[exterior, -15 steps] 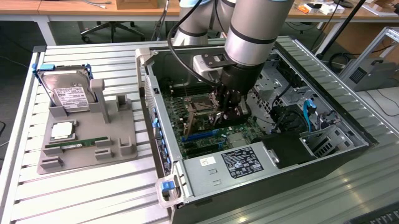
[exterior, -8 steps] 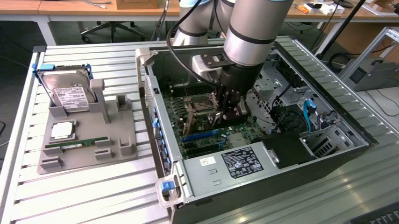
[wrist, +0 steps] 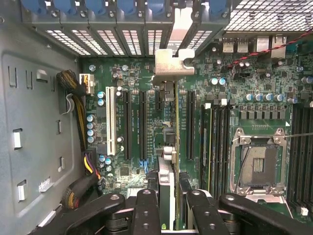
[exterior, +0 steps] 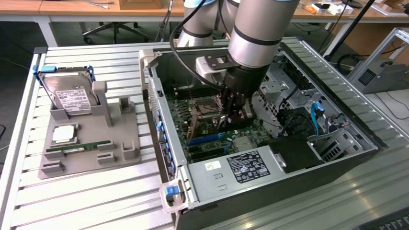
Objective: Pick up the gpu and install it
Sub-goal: 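Insert the gpu into the slot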
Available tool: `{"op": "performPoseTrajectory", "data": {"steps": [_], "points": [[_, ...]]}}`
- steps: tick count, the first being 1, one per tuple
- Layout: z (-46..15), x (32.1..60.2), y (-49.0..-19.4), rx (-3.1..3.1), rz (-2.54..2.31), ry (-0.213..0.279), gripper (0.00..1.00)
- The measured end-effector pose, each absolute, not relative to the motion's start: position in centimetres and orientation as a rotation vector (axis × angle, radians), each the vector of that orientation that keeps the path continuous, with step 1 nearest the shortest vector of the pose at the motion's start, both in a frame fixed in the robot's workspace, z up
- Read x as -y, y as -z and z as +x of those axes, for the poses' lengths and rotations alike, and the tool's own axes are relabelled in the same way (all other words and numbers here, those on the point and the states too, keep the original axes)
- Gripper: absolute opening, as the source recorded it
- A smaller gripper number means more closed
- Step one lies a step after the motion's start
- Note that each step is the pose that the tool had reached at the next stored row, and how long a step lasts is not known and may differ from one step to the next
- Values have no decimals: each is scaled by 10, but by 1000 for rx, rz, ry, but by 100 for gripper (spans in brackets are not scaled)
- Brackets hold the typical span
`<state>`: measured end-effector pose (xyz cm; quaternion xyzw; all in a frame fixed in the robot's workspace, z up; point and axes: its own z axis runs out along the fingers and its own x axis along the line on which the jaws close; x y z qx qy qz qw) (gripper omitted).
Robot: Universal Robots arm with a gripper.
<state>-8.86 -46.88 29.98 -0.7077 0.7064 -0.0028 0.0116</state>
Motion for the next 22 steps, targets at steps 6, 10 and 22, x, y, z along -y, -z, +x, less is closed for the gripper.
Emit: {"op": "performPoseTrajectory", "data": {"steps": [6, 10, 22], "points": [[-90, 469, -300, -2203, -2207, 9, 27], [-90, 469, -300, -2203, -2207, 9, 27], [-91, 475, -300, -2203, -2207, 9, 27]]}}
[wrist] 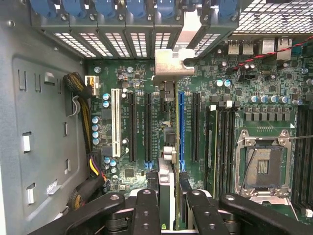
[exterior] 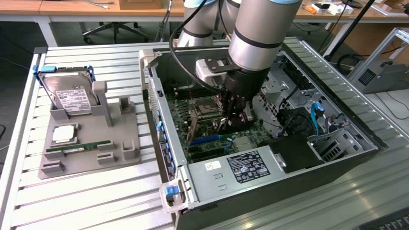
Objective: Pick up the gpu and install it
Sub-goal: 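Insert the gpu into the slot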
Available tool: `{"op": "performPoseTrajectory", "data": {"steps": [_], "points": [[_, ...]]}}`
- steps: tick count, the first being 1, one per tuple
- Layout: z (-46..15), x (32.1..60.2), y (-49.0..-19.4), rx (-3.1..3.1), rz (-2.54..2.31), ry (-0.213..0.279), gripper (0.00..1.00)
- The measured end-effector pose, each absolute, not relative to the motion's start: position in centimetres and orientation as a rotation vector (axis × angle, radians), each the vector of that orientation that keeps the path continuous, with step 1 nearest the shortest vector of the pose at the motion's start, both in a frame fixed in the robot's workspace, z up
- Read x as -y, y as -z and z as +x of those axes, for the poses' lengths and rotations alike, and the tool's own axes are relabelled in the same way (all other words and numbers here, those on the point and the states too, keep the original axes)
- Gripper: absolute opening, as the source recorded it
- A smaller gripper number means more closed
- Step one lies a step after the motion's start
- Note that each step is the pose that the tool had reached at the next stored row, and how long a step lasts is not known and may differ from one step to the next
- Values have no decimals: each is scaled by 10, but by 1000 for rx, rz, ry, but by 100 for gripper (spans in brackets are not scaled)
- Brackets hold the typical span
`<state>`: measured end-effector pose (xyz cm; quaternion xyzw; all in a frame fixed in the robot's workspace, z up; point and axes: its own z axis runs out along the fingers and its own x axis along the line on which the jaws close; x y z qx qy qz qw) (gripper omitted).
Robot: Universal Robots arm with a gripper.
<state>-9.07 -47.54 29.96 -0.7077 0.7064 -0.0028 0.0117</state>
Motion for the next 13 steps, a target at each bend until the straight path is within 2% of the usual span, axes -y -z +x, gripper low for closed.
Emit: {"op": "performPoseTrajectory", "data": {"steps": [13], "points": [[-93, 475, -295, -2203, -2207, 9, 27]]}}
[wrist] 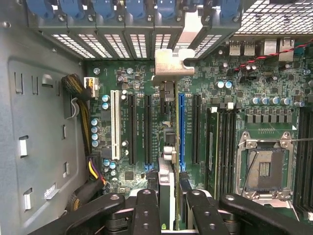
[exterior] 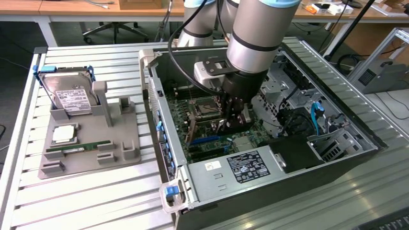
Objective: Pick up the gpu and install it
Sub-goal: 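Insert the gpu into the slot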
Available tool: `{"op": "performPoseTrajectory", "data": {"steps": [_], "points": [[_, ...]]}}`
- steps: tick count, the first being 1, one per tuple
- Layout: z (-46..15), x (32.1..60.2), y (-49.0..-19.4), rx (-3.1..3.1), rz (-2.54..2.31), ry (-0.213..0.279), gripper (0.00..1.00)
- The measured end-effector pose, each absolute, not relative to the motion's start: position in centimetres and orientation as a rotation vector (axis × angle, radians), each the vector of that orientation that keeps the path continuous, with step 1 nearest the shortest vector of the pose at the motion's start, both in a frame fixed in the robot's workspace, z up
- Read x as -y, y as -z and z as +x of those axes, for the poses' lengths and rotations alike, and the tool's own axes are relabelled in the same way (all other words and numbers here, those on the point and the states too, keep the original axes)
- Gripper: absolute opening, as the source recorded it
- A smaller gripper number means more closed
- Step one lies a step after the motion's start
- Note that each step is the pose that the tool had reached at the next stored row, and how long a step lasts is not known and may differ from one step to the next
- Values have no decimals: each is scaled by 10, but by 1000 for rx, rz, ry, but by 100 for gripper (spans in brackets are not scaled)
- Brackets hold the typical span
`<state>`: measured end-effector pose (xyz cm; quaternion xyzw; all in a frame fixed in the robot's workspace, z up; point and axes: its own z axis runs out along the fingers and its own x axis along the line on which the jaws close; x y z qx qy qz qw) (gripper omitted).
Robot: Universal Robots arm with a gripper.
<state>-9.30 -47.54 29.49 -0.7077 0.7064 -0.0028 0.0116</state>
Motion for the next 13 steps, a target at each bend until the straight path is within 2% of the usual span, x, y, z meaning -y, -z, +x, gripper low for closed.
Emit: {"op": "performPoseTrajectory", "data": {"steps": [13], "points": [[-93, 475, -291, -2203, -2207, 9, 27]]}}
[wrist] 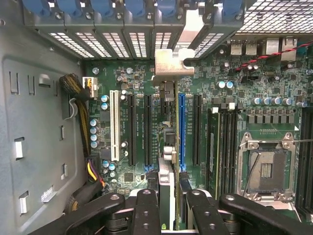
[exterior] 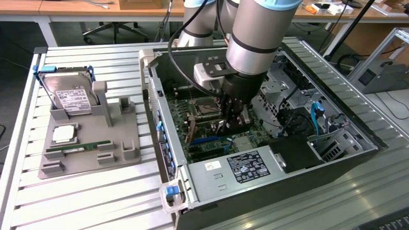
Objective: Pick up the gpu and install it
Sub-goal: 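Insert the gpu into the slot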
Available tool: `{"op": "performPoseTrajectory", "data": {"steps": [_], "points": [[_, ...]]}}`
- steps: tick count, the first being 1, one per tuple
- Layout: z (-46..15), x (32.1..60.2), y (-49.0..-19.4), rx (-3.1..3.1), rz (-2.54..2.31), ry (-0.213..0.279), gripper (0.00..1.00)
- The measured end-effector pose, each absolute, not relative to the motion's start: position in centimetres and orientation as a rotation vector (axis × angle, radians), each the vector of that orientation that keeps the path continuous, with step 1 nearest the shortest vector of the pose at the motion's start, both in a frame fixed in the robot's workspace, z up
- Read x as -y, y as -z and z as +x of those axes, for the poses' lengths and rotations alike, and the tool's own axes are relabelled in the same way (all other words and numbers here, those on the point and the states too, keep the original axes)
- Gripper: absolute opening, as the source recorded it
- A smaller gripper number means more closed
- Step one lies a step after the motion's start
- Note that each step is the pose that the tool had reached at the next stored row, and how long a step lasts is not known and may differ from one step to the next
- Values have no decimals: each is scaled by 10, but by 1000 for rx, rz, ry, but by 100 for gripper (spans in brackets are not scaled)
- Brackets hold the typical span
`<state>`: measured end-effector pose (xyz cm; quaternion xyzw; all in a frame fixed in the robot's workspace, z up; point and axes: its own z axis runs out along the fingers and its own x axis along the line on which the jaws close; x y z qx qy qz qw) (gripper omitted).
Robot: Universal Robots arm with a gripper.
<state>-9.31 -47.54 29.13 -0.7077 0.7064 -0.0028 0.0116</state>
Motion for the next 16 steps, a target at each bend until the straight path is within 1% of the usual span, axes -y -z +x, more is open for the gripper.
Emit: {"op": "performPoseTrajectory", "data": {"steps": [16], "points": [[-94, 475, -285, -2203, -2207, 9, 27]]}}
